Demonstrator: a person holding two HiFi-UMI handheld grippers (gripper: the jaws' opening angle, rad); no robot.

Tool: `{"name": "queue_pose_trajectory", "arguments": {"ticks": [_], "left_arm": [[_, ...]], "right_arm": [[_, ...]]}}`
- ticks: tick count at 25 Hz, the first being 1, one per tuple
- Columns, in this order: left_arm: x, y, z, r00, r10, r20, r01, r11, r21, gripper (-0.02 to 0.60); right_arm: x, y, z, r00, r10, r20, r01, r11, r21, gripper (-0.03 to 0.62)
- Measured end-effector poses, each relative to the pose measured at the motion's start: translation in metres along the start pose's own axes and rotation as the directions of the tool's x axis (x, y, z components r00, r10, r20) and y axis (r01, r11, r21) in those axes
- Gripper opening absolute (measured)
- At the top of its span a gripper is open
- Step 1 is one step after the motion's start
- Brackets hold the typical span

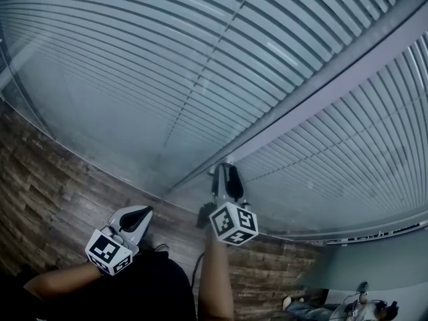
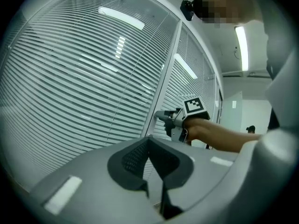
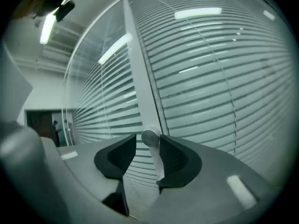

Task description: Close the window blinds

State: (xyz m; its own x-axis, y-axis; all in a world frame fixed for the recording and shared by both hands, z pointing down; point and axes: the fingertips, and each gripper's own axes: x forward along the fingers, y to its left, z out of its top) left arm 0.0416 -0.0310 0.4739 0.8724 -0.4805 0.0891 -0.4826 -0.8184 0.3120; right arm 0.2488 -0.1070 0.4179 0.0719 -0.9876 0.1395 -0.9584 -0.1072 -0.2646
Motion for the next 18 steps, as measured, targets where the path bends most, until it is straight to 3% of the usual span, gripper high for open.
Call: {"name": "queue_pose_trajectory", "arguments": {"ticks": [2,5,7,10,14,18], "left_arm": [[-0.005,-0.003,-0.001,1.0,-0.003,0.002,0.003,1.0,0.004,0.002],[-0.011,-0.001,0.001,1.0,0.007,0.007,-0.007,1.0,-0.002,0.002],[-0.013,0.005,0.002,1.0,0.012,0.009,-0.012,1.0,-0.007,0.002],[-0.021,0.014,-0.001,1.0,0.009,0.013,-0.009,1.0,-0.01,0.002],[-0.022,0.014,-0.001,1.0,0.0,0.015,0.0,1.0,-0.004,0.002],[-0.021,0.017,0.001,1.0,-0.008,0.017,0.008,1.0,0.001,0.002]], "right_arm": [[-0.004,-0.001,0.003,1.0,-0.017,0.025,0.015,0.997,0.078,0.156],[-0.009,-0.003,0.006,0.998,-0.055,0.038,0.052,0.995,0.086,0.129],[-0.006,-0.003,0.006,0.997,-0.068,0.033,0.067,0.997,0.034,0.127],[-0.004,0.002,-0.001,0.996,-0.094,0.006,0.094,0.984,-0.15,0.123],[-0.003,0.004,-0.001,0.989,-0.148,-0.024,0.121,0.882,-0.455,0.118],[0.001,0.009,-0.001,0.982,-0.184,-0.043,0.113,0.754,-0.648,0.118]]}}
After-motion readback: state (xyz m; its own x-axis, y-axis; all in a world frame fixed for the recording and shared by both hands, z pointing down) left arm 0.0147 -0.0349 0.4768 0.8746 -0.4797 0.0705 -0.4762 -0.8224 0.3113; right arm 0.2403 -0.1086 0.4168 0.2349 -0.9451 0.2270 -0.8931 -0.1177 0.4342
